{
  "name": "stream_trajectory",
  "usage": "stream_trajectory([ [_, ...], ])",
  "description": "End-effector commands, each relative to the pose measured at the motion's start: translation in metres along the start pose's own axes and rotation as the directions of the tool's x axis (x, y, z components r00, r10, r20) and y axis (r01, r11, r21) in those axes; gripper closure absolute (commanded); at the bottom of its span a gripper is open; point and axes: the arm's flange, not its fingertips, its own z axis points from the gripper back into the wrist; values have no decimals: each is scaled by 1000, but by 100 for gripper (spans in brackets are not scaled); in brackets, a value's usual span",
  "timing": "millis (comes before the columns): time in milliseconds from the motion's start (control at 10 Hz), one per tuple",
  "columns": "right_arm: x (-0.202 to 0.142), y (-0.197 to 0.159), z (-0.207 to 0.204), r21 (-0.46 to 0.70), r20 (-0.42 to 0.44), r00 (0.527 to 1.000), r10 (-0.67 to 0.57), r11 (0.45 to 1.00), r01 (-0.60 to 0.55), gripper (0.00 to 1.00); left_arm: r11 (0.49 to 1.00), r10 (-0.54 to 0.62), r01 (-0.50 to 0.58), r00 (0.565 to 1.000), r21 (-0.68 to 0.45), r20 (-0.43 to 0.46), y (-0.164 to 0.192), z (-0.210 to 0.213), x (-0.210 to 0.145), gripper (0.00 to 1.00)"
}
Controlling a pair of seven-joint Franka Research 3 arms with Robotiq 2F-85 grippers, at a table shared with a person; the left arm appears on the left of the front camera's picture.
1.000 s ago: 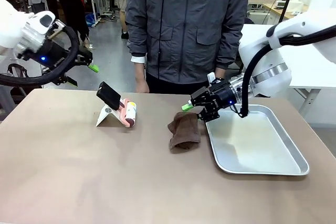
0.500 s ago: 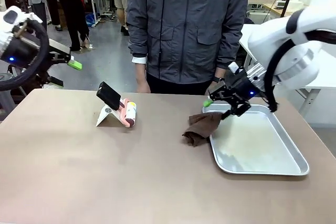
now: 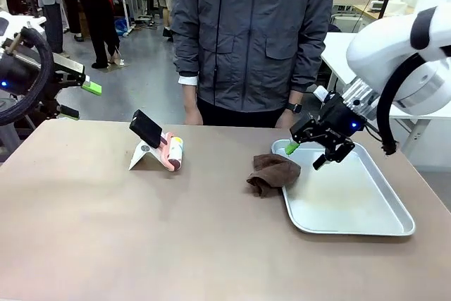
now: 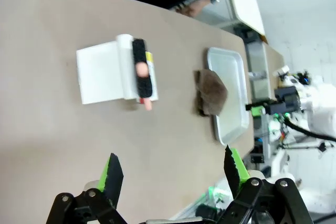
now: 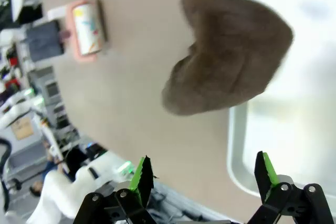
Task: Clean the surface of the table.
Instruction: Return the Lint Roller and towel to their original positions.
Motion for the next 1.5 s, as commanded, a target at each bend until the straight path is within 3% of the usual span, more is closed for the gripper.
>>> stream_trajectory([
  [0, -20, -16, 18, 256, -45, 997, 59, 966, -46, 0, 987, -43, 36, 998, -159, -40, 10, 15, -18, 0],
  [200, -49, -30, 37, 532, -39, 993, 111, 843, -73, 0, 942, -53, 25, 996, -336, -75, 24, 31, -46, 0],
  [300, -64, -42, 46, 609, 23, 993, 112, 786, -103, 0, 894, -59, 9, 994, -448, -97, 36, 43, -59, 0],
  [600, -113, -95, 78, 751, 207, 974, 94, 622, -219, 0, 771, 3, -13, 1000, -637, -17, 63, 70, -76, 0],
  [700, -117, -105, 79, 752, 261, 964, 51, 616, -236, 0, 757, 54, -43, 999, -652, -3, 63, 70, -71, 0],
  [800, -111, -108, 72, 730, 282, 959, 35, 640, -238, 0, 778, 98, -96, 995, -621, -30, 64, 64, -63, 0],
  [900, -104, -97, 87, 740, 193, 979, 65, 646, -188, 0, 786, 16, -29, 1000, -618, -27, 63, 78, -81, 0],
  [1400, -104, -97, 87, 740, 193, 979, 65, 646, -188, 0, 786, 16, -29, 1000, -618, -27, 63, 78, -81, 0],
])
